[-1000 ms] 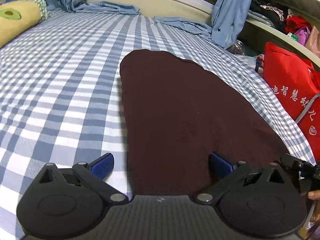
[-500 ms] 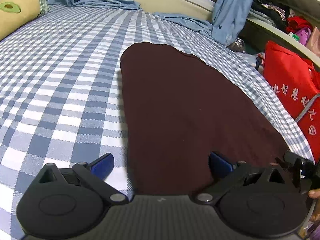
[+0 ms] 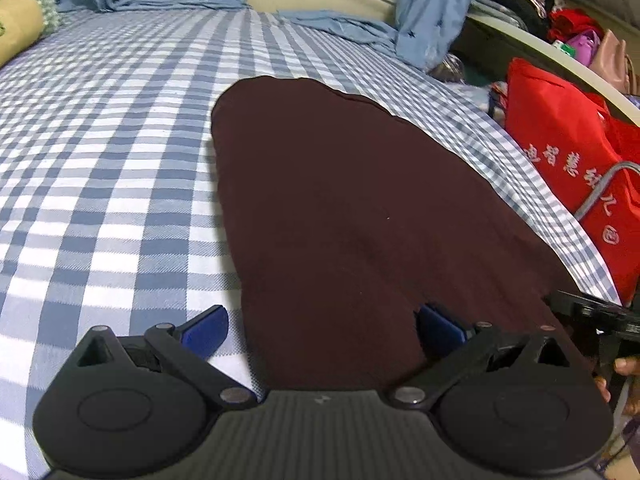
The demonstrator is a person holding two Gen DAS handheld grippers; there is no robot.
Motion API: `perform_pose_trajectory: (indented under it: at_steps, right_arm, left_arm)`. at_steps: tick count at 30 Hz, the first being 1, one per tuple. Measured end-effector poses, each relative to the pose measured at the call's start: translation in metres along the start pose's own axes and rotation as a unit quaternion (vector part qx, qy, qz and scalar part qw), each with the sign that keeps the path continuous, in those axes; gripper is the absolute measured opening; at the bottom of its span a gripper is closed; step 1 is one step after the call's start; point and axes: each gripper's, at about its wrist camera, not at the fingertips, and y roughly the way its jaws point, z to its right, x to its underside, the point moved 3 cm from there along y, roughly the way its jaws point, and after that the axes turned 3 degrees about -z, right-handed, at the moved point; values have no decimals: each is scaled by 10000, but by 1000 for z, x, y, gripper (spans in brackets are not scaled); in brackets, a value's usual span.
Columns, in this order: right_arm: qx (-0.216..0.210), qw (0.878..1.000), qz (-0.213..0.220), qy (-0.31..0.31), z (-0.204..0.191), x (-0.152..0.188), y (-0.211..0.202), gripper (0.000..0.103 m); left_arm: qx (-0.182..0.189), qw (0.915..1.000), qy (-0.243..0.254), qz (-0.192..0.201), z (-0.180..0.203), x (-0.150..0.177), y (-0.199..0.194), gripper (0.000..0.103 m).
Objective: Fold small clothes
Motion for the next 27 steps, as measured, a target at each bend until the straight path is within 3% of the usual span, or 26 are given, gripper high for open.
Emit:
perform_pose_trajectory:
  at_steps: [4,7,11,15,18,20,21,22,27]
  right_arm:
    - [105,9996,-144,225,-13,1,2,67]
    - [294,9988,-166,367,-21,4,4,61]
    - [512,9983,-163,232,-35,1,1,46]
    - [841,9964,-99,-100,-55,-5,-4,38]
    - [965,9950,41,-262,-70,-8,-9,30]
    - [1020,9938,247,-354,-79,-14,-14,15]
    - [988,9937,363,-383,-85,-17,-16,14]
    - [928,9937,460,-421,-92,-22,-17,14]
    - [924,9893,669,-905,-130,-34,-8,14]
  left_arm:
    - [188,9997,68,-134,-1,-5,3,102]
    - [249,9995,76,-177,3,-5,7,102]
    - [216,9995,120,-186,10,-9,4,86]
    - [193,9997,-67,-125,10,-16,-3,71]
    - [165,9998,55,-13,16,-21,-10,63]
    - [94,9996,240,76,24,-26,-16,57]
    - [64,9994,319,147,28,-30,-20,53]
    - [1,9989,394,247,30,-35,-25,39]
    - [17,9965,705,454,37,-63,-45,37]
